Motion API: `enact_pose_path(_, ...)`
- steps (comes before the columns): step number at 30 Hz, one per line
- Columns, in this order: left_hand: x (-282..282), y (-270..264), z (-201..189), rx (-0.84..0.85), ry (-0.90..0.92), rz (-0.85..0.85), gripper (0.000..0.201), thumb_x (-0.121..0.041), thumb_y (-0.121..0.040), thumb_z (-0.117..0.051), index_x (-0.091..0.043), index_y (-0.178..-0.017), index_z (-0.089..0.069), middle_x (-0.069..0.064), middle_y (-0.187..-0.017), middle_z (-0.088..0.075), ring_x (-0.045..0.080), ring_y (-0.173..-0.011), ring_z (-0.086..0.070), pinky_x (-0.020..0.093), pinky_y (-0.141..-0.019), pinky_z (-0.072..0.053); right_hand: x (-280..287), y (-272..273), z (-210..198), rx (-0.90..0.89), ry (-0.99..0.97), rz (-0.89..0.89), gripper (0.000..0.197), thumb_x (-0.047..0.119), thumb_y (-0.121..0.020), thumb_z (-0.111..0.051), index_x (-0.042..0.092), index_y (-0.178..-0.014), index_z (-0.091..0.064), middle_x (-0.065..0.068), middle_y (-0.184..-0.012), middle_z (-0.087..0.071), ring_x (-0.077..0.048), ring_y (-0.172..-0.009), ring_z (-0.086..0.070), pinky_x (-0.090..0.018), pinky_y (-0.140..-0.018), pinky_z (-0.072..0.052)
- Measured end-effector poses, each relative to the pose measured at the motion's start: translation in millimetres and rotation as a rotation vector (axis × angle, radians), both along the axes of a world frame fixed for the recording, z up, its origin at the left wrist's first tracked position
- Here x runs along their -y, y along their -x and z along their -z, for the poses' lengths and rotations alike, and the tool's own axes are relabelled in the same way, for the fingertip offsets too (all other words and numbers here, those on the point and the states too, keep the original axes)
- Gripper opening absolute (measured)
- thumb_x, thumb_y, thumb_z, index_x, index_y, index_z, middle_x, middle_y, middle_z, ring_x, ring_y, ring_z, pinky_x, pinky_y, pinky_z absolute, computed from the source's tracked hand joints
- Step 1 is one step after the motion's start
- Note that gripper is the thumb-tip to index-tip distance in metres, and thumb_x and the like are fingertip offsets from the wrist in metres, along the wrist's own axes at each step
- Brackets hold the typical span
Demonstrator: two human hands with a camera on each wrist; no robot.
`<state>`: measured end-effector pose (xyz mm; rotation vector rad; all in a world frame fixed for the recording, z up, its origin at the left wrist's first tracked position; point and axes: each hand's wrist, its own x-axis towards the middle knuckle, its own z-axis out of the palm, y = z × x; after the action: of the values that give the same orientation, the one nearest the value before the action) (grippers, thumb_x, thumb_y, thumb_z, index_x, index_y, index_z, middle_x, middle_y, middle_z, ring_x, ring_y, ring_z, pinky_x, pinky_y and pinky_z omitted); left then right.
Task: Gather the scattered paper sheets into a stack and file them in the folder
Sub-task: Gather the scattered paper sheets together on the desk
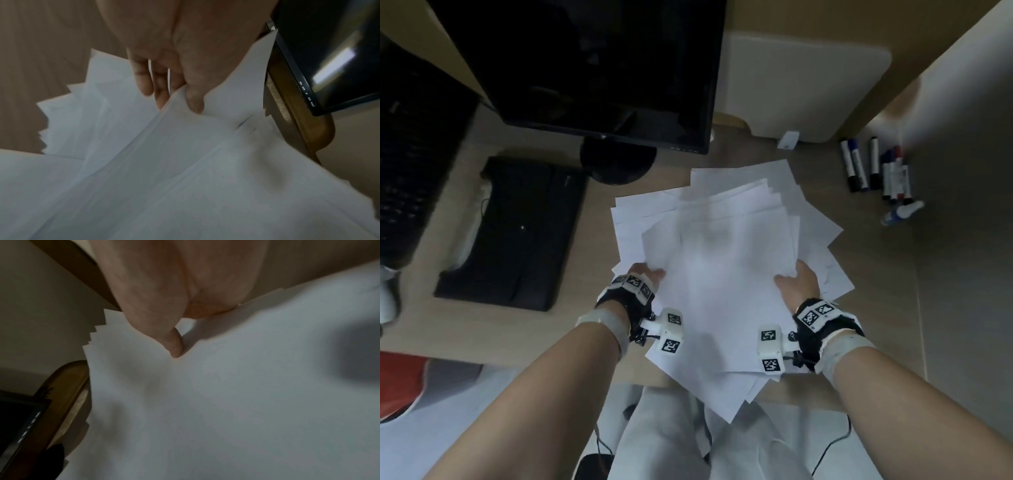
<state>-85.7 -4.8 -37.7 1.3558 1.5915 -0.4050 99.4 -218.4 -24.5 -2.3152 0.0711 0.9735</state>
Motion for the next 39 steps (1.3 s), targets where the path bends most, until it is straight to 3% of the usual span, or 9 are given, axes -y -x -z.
enact_pose_path(7, -7, -14, 8, 0.151, 0.1, -0.48, 0.079, -0.057, -0.07, -0.07, -0.013, -0.124, -0.033, 0.012, -0.113, -0.046, 0.029, -0.099, -0.051, 0.048, -0.1, -0.045, -43, 19, 8, -0.093, -0.041, -0.191, 0.048, 0.01, -0.092, -0.054, 0.005, -0.138, -0.042, -0.014, -0.136, -0.052, -0.029, -0.119, -0.053, -0.032, -0.1, -0.042)
enact_pose_path(12, -33, -33, 8, 0.261, 0.104, -0.295, 0.06, -0.031, -0.083, -0.068, 0.0, -0.128, -0.043, 0.002, -0.087, -0.046, 0.023, -0.068, -0.05, 0.032, -0.059, -0.043, -95, 22, 14, 0.034, 0.174, -0.216, 0.08, 0.034, -0.082, -0.071, 0.016, -0.148, -0.029, -0.015, -0.149, -0.029, -0.037, -0.135, -0.028, -0.045, -0.112, -0.028)
enact_pose_path(16, -51, -50, 7, 0.366, 0.18, -0.272, 0.057, 0.0, -0.079, -0.065, -0.003, -0.132, -0.044, 0.011, -0.114, -0.057, 0.033, -0.108, -0.055, 0.043, -0.095, -0.045, -129, 3, 16, -0.174, 0.145, -0.035, 0.107, 0.044, -0.072, -0.078, 0.007, -0.15, -0.014, -0.017, -0.147, -0.035, -0.037, -0.132, -0.039, -0.048, -0.108, -0.036)
enact_pose_path(19, -65, -59, 6, 0.291, 0.098, -0.103, 0.056, -0.003, -0.086, -0.062, -0.007, -0.137, -0.041, 0.009, -0.125, -0.055, 0.032, -0.119, -0.051, 0.043, -0.104, -0.041, -136, -10, 17, -0.222, 0.084, 0.037, 0.113, 0.051, -0.052, -0.08, 0.01, -0.144, -0.03, -0.008, -0.136, -0.05, -0.033, -0.117, -0.053, -0.045, -0.101, -0.043)
enact_pose_path(25, -77, -66, 12, 0.346, 0.109, -0.148, 0.039, -0.033, -0.081, -0.059, -0.026, -0.119, -0.061, 0.003, -0.114, -0.068, 0.031, -0.102, -0.065, 0.047, -0.097, -0.05, -128, -12, 4, -0.214, 0.021, 0.151, 0.084, 0.03, -0.078, -0.073, 0.002, -0.142, -0.027, -0.011, -0.123, -0.049, -0.03, -0.107, -0.052, -0.034, -0.086, -0.044)
enact_pose_path(31, -59, -53, -26, 0.418, -0.063, -0.133, 0.029, -0.025, -0.092, -0.055, -0.018, -0.119, -0.061, 0.004, -0.113, -0.068, 0.027, -0.105, -0.063, 0.033, -0.1, -0.044, -88, 5, -21, -0.229, -0.133, 0.064, 0.021, 0.024, -0.083, -0.069, 0.011, -0.099, -0.066, -0.002, -0.091, -0.066, -0.01, -0.068, -0.057, -0.02, -0.055, -0.045)
enact_pose_path(34, -41, -38, -42, 0.319, -0.112, -0.048, 0.039, -0.028, -0.095, -0.055, -0.006, -0.127, -0.056, 0.016, -0.128, -0.061, 0.031, -0.115, -0.059, 0.037, -0.101, -0.046, -60, 23, -22, -0.238, -0.328, 0.129, 0.022, 0.011, -0.082, -0.073, 0.013, -0.103, -0.066, -0.009, -0.109, -0.071, -0.019, -0.085, -0.067, -0.03, -0.078, -0.055)
enact_pose_path(37, -11, -26, -57, 0.227, 0.041, 0.044, 0.048, -0.039, -0.09, -0.063, -0.003, -0.122, -0.056, 0.008, -0.115, -0.06, 0.029, -0.105, -0.057, 0.037, -0.087, -0.046, -38, 34, -33, -0.178, -0.303, 0.161, 0.037, 0.013, -0.089, -0.068, 0.006, -0.124, -0.058, -0.009, -0.126, -0.062, -0.024, -0.107, -0.06, -0.035, -0.1, -0.045)
enact_pose_path(39, 13, -21, -53, 0.193, 0.078, 0.176, 0.046, -0.032, -0.091, -0.064, -0.002, -0.125, -0.057, 0.013, -0.123, -0.059, 0.033, -0.117, -0.054, 0.039, -0.095, -0.043, -21, 38, -34, -0.178, -0.247, 0.198, 0.056, 0.019, -0.092, -0.064, 0.0, -0.14, -0.042, -0.006, -0.133, -0.052, -0.027, -0.123, -0.05, -0.035, -0.105, -0.037)
